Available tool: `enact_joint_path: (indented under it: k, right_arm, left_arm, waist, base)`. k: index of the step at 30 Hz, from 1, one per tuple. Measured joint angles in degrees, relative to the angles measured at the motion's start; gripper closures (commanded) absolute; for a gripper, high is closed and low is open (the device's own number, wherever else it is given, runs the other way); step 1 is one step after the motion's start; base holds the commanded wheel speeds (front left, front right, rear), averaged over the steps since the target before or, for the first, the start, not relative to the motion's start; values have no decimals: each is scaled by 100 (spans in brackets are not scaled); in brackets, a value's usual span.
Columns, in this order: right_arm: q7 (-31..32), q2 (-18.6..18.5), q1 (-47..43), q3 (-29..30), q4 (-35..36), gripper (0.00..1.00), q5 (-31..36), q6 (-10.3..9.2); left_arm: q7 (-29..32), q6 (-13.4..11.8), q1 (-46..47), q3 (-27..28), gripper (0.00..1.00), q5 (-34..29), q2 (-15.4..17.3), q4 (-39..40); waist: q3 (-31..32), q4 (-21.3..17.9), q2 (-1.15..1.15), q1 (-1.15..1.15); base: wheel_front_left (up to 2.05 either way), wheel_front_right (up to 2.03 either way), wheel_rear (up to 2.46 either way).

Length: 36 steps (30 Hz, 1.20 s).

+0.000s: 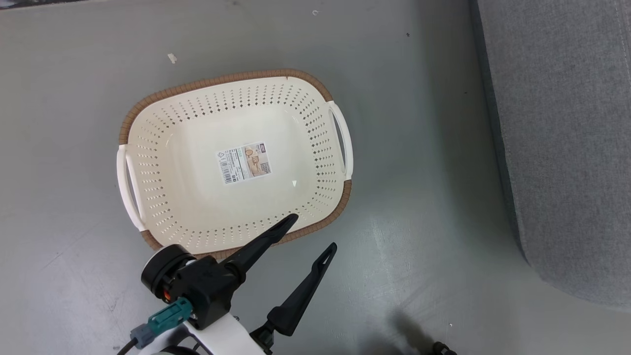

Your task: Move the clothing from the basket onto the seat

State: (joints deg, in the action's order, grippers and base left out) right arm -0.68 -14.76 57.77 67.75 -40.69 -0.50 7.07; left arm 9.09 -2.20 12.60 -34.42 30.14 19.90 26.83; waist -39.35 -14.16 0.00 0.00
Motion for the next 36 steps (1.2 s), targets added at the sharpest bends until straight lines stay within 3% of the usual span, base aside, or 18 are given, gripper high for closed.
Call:
enact_joint_path:
  k: [2, 3, 4, 14, 23, 36]
  right_arm:
    - [-38, 1, 1, 8, -22, 14, 0, 0]
    - [-41, 1, 1, 12, -32, 3, 0, 0]
    - [-49, 2, 1, 19, -40, 0, 0, 0]
    - [-289, 19, 5, -114, -104, 0, 26, 0]
    - [-430, 163, -140, -766, -124, 0, -29, 1]
    - [-779, 453, -842, -1612, 84, 0, -686, 0]
  left_arm:
    - [1, -1, 0, 7, 0, -1, 8, 16]
    - [3, -1, 0, 11, 0, -1, 13, 27]
    - [22, -1, 0, 15, 0, -1, 19, 35]
    - [5, -16, 17, 56, 0, -1, 15, 52]
    - [-116, -15, 57, 135, 0, 0, -37, 23]
    - [-428, -7, 123, 336, 0, 137, -160, -198]
  waist:
    - [-30, -2, 0, 0]
    - [-45, -3, 0, 0]
    - [-59, -4, 0, 0]
    - [-87, -33, 0, 0]
    - [26, -71, 0, 0]
    - [356, -141, 0, 0]
  base:
    - [0, 0, 0]
    - [0, 0, 0]
    - [0, 0, 0]
    - [0, 0, 0]
    - [0, 0, 0]
    - [0, 0, 0]
